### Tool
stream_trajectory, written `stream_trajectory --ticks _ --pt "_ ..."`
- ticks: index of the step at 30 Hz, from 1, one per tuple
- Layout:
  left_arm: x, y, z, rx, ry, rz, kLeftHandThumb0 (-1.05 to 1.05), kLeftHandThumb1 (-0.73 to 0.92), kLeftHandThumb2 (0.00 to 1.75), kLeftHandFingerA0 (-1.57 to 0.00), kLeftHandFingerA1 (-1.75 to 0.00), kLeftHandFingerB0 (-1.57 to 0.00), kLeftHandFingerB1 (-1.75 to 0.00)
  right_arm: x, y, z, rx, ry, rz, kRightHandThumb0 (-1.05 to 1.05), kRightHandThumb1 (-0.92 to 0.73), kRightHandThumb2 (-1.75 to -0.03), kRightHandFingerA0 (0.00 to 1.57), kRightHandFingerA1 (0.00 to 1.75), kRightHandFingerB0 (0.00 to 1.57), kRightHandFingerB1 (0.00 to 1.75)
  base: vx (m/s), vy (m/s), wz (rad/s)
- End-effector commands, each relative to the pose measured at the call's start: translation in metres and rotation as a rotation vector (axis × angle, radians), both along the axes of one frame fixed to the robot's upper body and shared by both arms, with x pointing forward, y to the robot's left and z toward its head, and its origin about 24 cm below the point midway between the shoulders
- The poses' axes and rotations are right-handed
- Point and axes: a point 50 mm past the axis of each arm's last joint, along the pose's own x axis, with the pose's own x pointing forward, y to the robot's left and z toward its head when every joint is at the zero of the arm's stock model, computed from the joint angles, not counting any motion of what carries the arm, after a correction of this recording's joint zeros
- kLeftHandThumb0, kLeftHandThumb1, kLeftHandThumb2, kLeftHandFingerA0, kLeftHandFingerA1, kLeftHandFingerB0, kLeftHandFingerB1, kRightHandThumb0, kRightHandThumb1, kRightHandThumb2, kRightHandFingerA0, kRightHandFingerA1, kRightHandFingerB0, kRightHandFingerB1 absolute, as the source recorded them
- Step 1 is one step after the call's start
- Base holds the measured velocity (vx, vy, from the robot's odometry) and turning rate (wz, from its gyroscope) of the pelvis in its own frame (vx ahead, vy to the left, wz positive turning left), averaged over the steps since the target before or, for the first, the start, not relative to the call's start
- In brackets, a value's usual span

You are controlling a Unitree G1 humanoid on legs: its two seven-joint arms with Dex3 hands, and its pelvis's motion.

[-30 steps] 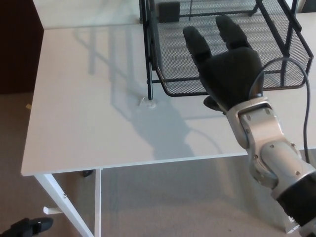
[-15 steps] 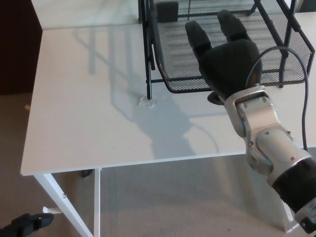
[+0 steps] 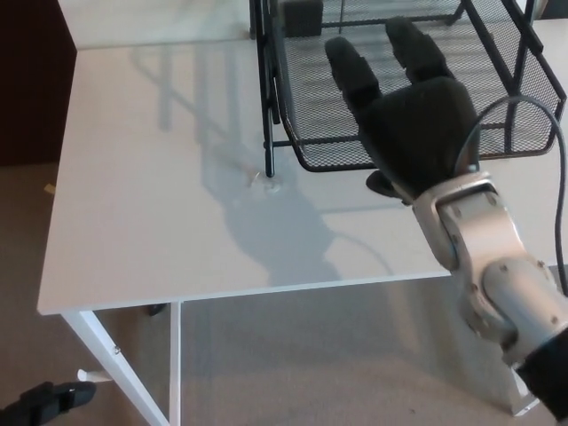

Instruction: The robot walk towards a table in front and then pushes a layer of a file tray back to its original position using its right hand

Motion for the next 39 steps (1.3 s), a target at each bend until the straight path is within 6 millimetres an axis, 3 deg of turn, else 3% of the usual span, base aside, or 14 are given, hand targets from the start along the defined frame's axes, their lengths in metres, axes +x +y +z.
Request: stream_trajectory --ticks 1,4,7,12,14,15,18,19,20,24,27,31,35,39 --pt "0.000 0.004 -0.001 0.021 0.020 0.015 -0.01 0.41 0.84 -0.30 -0.54 -0.23 -0.50 -0.026 0.000 -0.004 0.022 0.035 0.070 -0.70 -0.42 -0.78 0.00 0.06 0.00 0.08 0.00 0.000 0.00" --pt "-0.002 0.004 -0.002 0.015 0.019 0.003 -0.02 0.41 0.84 -0.29 -0.54 -0.22 -0.50 -0.040 -0.001 -0.007 0.038 0.036 0.107 -0.68 -0.40 -0.78 0.00 0.09 0.00 0.10 0.00 0.000 0.00" --pt "-0.002 0.004 -0.002 0.021 0.025 -0.003 -0.03 0.41 0.84 -0.29 -0.54 -0.21 -0.49 -0.049 -0.002 -0.007 0.017 0.037 0.112 -0.65 -0.44 -0.71 0.00 0.00 0.00 0.01 0.00 0.000 0.00" --pt "0.000 0.004 -0.001 0.022 0.020 0.002 -0.02 0.40 0.84 -0.30 -0.54 -0.22 -0.49 -0.076 -0.010 0.002 0.094 0.012 0.187 -0.71 -0.43 -0.80 0.00 0.09 0.00 0.10 0.00 0.000 0.00" --pt "0.001 0.004 -0.003 0.027 0.021 -0.002 -0.03 0.40 0.83 -0.31 -0.54 -0.22 -0.50 -0.087 -0.015 0.008 0.100 0.005 0.203 -0.63 -0.59 -0.58 0.00 0.00 0.00 0.00 0.00 0.000 0.00" --pt "0.001 0.005 -0.003 0.030 0.021 -0.004 -0.02 0.40 0.83 -0.30 -0.54 -0.22 -0.50 -0.091 -0.017 0.010 0.105 0.007 0.211 -0.67 -0.49 -0.76 0.00 0.00 0.00 0.00 0.00 0.000 0.00" --pt "0.002 0.005 -0.002 0.021 0.022 0.001 -0.02 0.41 0.84 -0.29 -0.54 -0.22 -0.49 -0.111 -0.024 0.021 0.186 -0.012 0.262 -0.60 -0.52 -0.74 0.00 0.01 0.00 0.02 0.00 0.000 0.00" --pt "0.002 0.004 -0.001 0.021 0.024 0.001 -0.03 0.41 0.84 -0.28 -0.54 -0.21 -0.49 -0.123 -0.030 0.027 0.235 -0.023 0.285 -0.77 -0.48 -0.81 0.00 0.03 0.00 0.04 0.00 0.000 0.00" --pt "0.002 0.004 -0.001 0.025 0.025 -0.004 -0.03 0.41 0.84 -0.29 -0.54 -0.21 -0.49 -0.132 -0.033 0.031 0.271 -0.034 0.300 -0.71 -0.46 -0.82 0.00 0.12 0.00 0.11 0.00 0.000 0.00" --pt "-0.002 0.002 -0.003 0.027 0.039 -0.024 -0.04 0.41 0.84 -0.29 -0.54 -0.20 -0.49 -0.163 -0.055 0.029 0.389 -0.043 0.309 -0.69 -0.42 -0.73 0.00 0.00 0.00 0.04 0.00 0.000 0.00" --pt "-0.005 0.003 -0.004 0.049 0.043 -0.040 -0.05 0.40 0.83 -0.31 -0.54 -0.21 -0.49 -0.179 -0.071 0.016 0.449 0.023 0.258 -0.73 -0.45 -0.75 0.00 0.00 0.00 0.01 0.00 0.000 0.00" --pt "-0.012 0.001 -0.009 0.024 0.060 -0.034 -0.03 0.41 0.84 -0.29 -0.54 -0.21 -0.49 -0.199 -0.103 -0.022 0.624 0.281 0.061 -0.78 -0.50 -0.79 0.00 0.00 0.00 0.00 0.00 0.000 0.00" --pt "-0.017 -0.001 -0.013 0.025 0.068 -0.036 -0.05 0.40 0.84 -0.30 -0.55 -0.21 -0.49 -0.207 -0.120 -0.053 0.794 0.474 -0.081 -0.83 -0.53 -0.83 0.00 0.00 0.00 0.00 0.00 0.000 0.00" --pt "-0.023 -0.001 -0.016 0.028 0.083 -0.031 -0.04 0.40 0.84 -0.30 -0.55 -0.21 -0.49 -0.202 -0.153 -0.126 0.908 0.606 -0.344 -0.75 -0.46 -0.77 0.00 0.02 0.00 0.00 0.00 0.000 0.00"
